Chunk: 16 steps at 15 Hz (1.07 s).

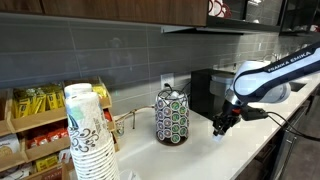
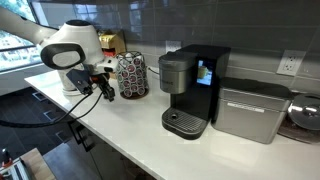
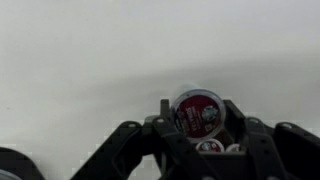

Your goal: Put the cup in the cupholder

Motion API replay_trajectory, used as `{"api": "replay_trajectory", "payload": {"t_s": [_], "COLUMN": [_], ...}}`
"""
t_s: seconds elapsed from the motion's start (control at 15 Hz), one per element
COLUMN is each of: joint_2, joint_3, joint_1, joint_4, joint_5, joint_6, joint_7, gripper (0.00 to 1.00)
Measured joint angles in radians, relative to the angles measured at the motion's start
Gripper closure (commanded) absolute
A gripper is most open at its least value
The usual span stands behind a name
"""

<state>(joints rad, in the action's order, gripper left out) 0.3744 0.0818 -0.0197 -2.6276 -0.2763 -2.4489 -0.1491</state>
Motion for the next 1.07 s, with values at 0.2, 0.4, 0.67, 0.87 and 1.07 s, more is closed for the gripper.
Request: {"api": "replay_trajectory", "payload": {"t_s": [0.2, 0.4, 0.67, 0.87, 1.07], "joint_2": [0.042, 0.064, 0.08, 0.081, 0.081], "joint_3": [0.03, 0.066, 0.106, 0.112, 0.111], "joint_1": [-0.063, -0.129, -0.196, -0.203, -0.203], "joint_4": [0.001, 0.002, 0.003, 0.003, 0.003], "joint_5": [-0.148, -0.273, -0.384, -0.398, -0.399], "joint_6": [-0.061, -0.128, -0.165, -0.165, -0.165], "joint_7": [-0.085, -0.177, -0.294, -0.312, -0.314], "gripper": [0.71, 0.71, 0.46, 0.46, 0.71]}}
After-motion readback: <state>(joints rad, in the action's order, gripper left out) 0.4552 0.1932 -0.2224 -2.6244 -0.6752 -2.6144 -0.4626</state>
